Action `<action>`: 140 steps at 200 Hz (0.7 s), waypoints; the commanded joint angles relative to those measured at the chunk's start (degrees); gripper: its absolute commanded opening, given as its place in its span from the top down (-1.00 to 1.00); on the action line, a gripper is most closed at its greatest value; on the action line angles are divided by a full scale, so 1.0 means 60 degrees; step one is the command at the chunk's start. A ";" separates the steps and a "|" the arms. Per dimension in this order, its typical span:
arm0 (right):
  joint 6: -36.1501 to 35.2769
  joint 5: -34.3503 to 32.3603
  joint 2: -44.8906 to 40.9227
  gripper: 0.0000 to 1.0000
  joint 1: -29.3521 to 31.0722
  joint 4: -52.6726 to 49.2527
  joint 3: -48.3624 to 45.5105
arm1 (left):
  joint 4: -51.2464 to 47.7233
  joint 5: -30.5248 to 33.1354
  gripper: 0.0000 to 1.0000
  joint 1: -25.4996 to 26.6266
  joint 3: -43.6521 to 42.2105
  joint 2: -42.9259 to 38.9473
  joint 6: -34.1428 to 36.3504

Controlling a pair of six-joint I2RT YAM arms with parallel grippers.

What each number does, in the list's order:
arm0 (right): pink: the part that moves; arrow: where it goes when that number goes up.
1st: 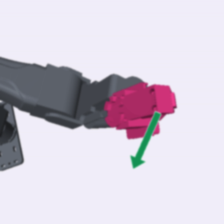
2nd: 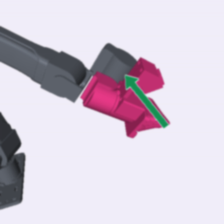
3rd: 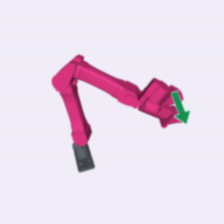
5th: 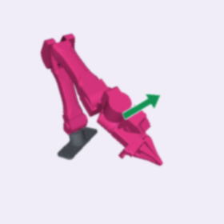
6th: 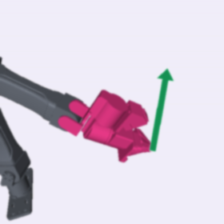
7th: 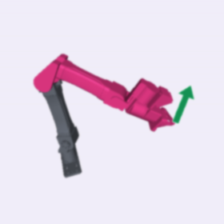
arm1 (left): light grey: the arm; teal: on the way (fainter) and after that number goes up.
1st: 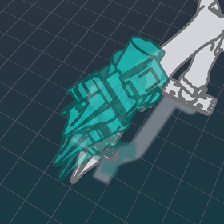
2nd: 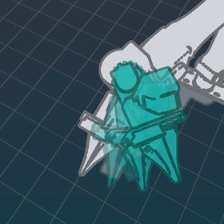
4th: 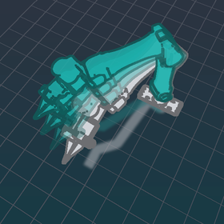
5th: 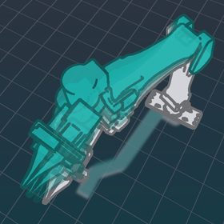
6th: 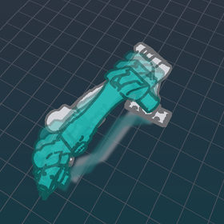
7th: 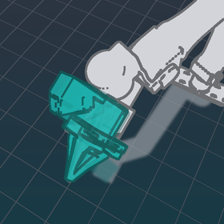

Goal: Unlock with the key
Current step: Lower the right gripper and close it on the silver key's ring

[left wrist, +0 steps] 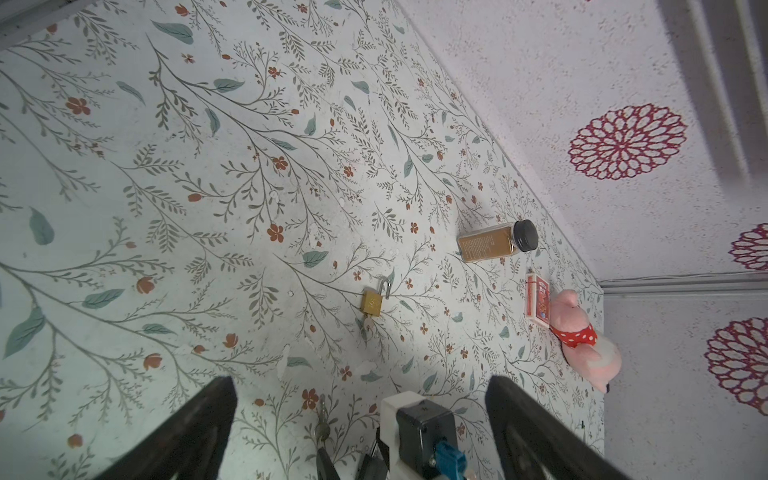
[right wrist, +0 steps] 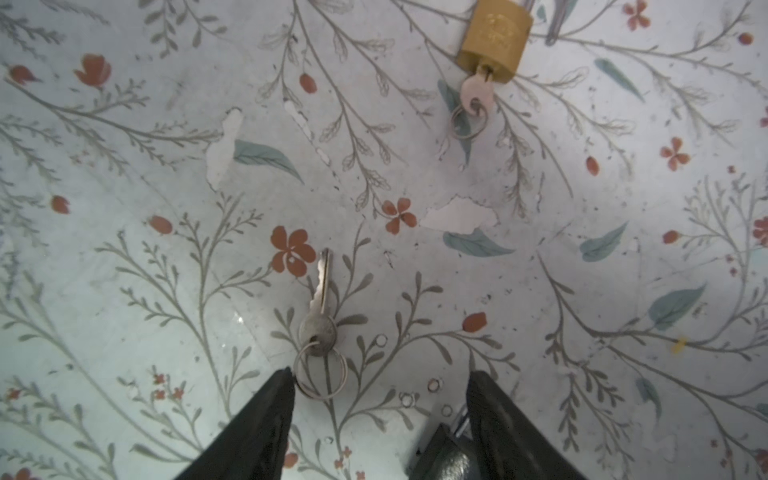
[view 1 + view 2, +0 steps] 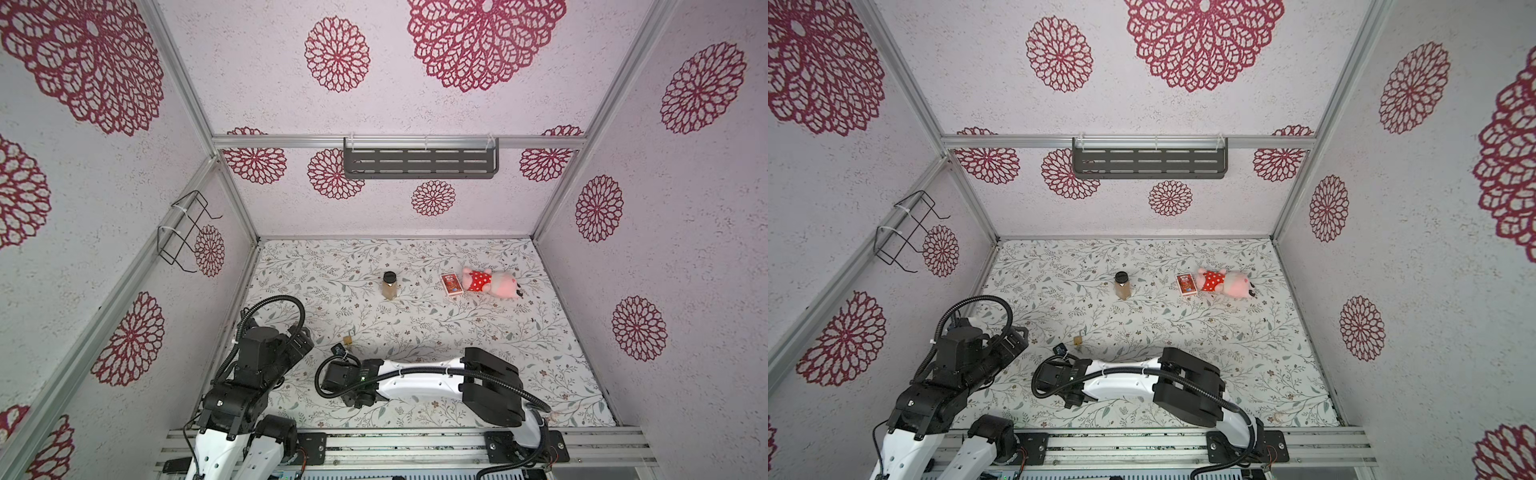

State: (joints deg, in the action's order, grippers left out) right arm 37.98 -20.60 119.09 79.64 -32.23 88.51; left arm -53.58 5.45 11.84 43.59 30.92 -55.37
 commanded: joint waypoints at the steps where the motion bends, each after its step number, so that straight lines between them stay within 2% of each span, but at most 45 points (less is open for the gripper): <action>1: -0.0498 0.0390 -0.0593 -0.31 -0.0045 0.0293 -0.0030 | 0.0284 -0.0052 -0.95 -0.0068 -0.0190 0.0022 -0.0145; 140: -0.1467 0.0869 0.0344 0.03 -0.0125 0.0281 0.0380 | 0.0361 0.0069 -0.95 -0.0076 -0.0373 -0.0098 -0.0291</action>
State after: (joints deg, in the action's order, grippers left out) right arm 30.50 -15.66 120.53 79.22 -29.85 90.19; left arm -52.77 5.43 11.84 42.19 30.65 -56.42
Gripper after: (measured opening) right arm 0.492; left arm 0.974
